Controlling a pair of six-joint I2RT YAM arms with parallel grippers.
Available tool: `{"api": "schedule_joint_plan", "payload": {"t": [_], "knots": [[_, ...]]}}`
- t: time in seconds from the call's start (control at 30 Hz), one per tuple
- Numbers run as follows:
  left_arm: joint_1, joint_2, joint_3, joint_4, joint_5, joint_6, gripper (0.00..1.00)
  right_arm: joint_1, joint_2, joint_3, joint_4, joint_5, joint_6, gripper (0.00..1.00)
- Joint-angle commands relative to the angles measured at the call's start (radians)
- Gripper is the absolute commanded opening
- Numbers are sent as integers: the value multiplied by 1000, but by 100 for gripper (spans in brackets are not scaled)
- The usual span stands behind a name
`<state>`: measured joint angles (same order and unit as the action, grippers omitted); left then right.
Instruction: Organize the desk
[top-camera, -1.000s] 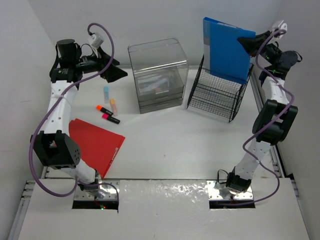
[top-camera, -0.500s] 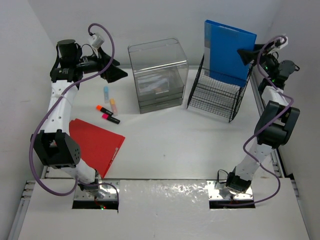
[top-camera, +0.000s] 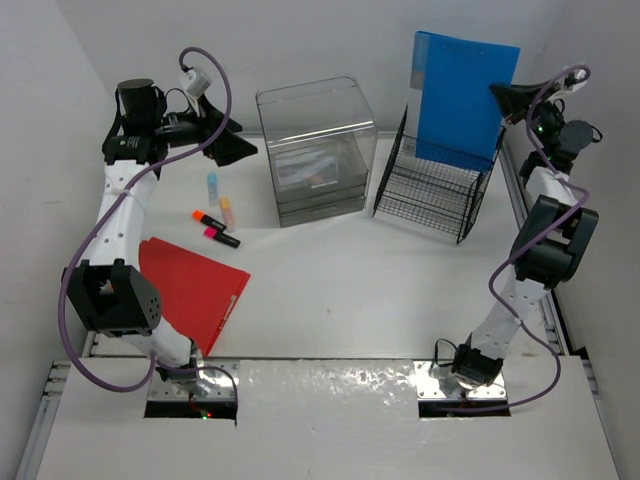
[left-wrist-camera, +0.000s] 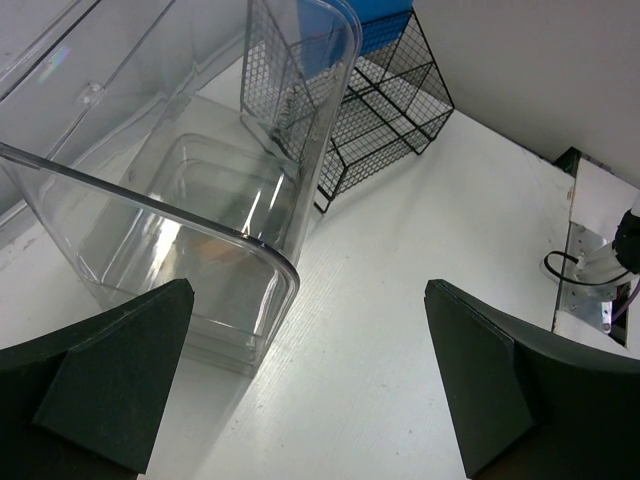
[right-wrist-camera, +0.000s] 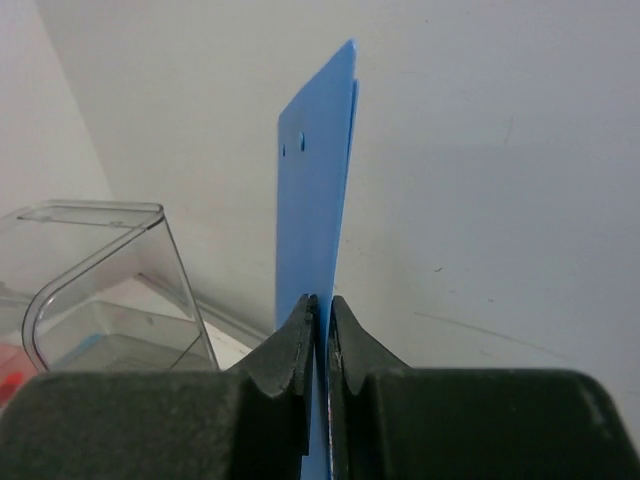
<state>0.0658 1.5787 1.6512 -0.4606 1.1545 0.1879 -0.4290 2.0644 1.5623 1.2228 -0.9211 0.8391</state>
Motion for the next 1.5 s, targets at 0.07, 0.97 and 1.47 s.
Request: {"api": "schedule_joint_plan", "payload": {"t": [0.07,0.97,1.47], "knots": [[-12,-37,-2,14,13,39,99,-8,5,-50,374,-24,97,5],[-17,-25,10,-4,-7,50,99,-22,-95,-107,-29,-64,-102,56],[-18,-20,21,-24,-36,68,99,19,106,248,-151,-94,22,30]]}}
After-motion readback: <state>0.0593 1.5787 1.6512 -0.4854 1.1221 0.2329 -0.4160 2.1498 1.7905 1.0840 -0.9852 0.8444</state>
